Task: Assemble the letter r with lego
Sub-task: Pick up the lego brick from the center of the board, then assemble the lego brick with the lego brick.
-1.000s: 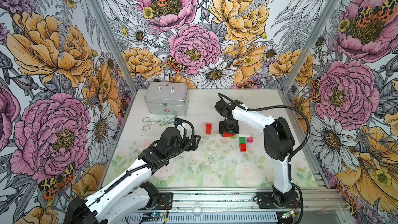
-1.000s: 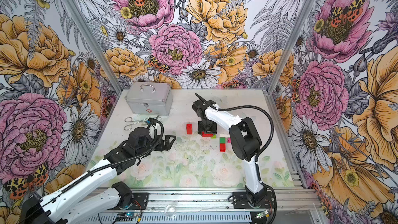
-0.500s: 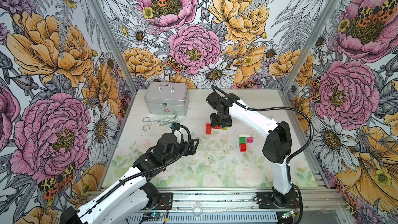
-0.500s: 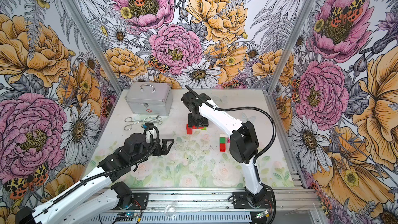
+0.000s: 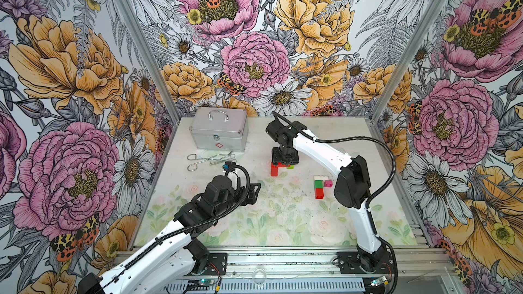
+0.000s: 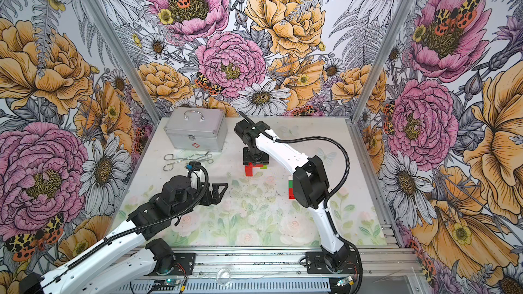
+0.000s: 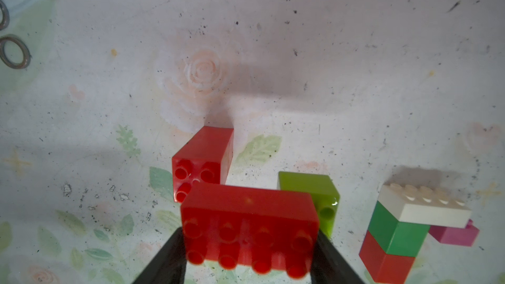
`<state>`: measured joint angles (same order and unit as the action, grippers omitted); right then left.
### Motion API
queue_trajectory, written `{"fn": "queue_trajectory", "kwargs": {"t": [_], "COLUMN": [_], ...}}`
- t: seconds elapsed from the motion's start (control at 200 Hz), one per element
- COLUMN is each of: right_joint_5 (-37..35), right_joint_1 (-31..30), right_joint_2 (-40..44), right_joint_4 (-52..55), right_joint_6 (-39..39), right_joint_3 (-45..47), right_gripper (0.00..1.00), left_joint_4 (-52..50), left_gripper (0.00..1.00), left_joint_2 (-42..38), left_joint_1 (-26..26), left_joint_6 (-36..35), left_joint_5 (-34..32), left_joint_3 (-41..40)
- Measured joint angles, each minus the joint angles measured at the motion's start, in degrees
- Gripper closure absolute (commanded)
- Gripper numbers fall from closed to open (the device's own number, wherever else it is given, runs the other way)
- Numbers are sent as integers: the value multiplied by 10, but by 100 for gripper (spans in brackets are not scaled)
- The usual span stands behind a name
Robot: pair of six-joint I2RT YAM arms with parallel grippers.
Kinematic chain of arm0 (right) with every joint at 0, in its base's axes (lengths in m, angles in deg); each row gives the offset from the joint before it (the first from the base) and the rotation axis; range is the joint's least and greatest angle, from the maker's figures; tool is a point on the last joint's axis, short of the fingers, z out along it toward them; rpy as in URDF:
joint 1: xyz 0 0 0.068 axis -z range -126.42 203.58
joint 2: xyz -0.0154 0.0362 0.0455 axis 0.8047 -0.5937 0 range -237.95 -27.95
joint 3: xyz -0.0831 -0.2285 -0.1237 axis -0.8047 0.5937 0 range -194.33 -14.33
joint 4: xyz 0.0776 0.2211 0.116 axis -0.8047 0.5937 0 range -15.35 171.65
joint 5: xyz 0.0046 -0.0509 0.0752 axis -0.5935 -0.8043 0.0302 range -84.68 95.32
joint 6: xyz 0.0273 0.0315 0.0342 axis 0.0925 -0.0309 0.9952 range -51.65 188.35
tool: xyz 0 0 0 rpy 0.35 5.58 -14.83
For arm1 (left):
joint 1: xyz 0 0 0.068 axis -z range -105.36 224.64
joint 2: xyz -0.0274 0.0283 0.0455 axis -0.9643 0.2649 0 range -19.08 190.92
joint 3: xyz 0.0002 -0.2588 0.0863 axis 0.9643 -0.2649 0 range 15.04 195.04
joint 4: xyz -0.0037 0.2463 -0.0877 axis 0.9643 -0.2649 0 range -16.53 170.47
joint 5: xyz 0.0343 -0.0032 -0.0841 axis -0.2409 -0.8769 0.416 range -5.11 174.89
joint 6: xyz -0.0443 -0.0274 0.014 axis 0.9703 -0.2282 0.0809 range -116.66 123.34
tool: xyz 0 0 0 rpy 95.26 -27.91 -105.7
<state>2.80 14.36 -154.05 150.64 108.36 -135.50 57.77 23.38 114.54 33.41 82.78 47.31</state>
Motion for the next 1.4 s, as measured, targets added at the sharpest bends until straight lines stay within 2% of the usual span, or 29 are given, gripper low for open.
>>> {"fn": "queue_trajectory", "kwargs": {"t": [0.315,1.401], "right_joint_5": [9,24], "right_joint_1": [-2,-6], "right_joint_2": [-12,-41], "right_joint_4": [0,-1], "right_joint_6": [0,0], "right_joint_3": [-31,-41], "right_gripper": [69,69], "left_joint_4": [0,0], "left_gripper": [1,1], "left_joint_2": [3,4], "left_joint_1": [0,0], "left_joint_6": [0,0], "left_joint_5": [0,0], "left_joint_3": [0,0]}}
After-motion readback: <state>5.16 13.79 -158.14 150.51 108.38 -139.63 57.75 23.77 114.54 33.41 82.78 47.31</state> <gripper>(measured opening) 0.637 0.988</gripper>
